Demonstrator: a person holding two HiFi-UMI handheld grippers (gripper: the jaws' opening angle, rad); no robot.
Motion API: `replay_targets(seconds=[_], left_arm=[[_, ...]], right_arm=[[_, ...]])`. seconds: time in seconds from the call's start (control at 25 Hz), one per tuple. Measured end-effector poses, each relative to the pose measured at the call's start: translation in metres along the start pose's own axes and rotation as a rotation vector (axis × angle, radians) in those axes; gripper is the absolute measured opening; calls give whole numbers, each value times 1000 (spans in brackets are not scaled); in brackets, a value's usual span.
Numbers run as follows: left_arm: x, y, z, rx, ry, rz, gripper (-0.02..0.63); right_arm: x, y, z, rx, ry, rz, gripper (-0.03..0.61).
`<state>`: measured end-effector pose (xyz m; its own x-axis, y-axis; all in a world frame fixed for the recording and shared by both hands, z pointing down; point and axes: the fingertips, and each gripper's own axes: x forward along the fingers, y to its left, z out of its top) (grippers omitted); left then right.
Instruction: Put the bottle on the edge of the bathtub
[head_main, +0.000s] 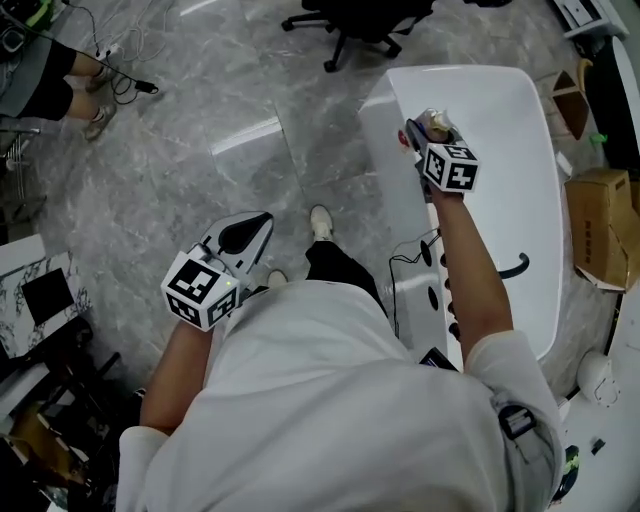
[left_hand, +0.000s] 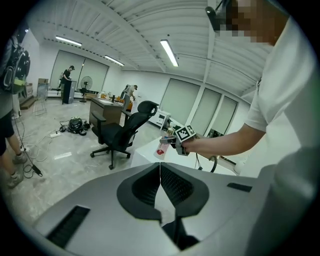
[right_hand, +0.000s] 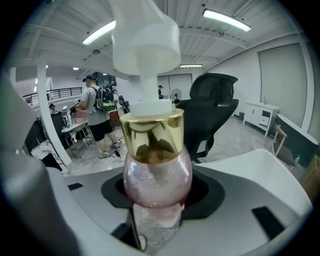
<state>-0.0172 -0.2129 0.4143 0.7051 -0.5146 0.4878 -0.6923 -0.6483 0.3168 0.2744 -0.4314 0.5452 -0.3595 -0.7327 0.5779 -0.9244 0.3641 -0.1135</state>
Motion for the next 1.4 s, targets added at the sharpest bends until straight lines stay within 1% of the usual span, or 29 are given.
replay_targets(seconds=[0.08, 0.24, 0.4, 0.56, 0.8, 1.0, 1.12, 1.28, 1.4], left_arm=[[12, 7, 5, -10, 13, 16, 18], [27, 18, 11, -60, 33, 45, 18], [46, 35, 15, -84, 43, 61, 18], [58, 40, 9, -129, 63, 75, 18], [76, 54, -3, -169, 99, 92, 18], [91, 66, -11, -186, 127, 101, 18], [99, 68, -9, -185, 135, 91, 18], [102, 71, -4, -184, 137, 80, 18], [103, 72, -2, -180, 138, 77, 18]], right_arm=[[27, -20, 5, -2, -4, -10, 225], [79, -54, 10, 1, -2, -41, 225], [129, -88, 15, 14, -6, -80, 225], [167, -110, 11, 17, -6, -102, 224], [220, -143, 4, 48, -28, -136, 224], [246, -162, 4, 79, -46, -185, 225], [255, -167, 1, 87, -62, -197, 225], [257, -163, 4, 48, -67, -204, 229], [258, -161, 3, 38, -63, -215, 232]])
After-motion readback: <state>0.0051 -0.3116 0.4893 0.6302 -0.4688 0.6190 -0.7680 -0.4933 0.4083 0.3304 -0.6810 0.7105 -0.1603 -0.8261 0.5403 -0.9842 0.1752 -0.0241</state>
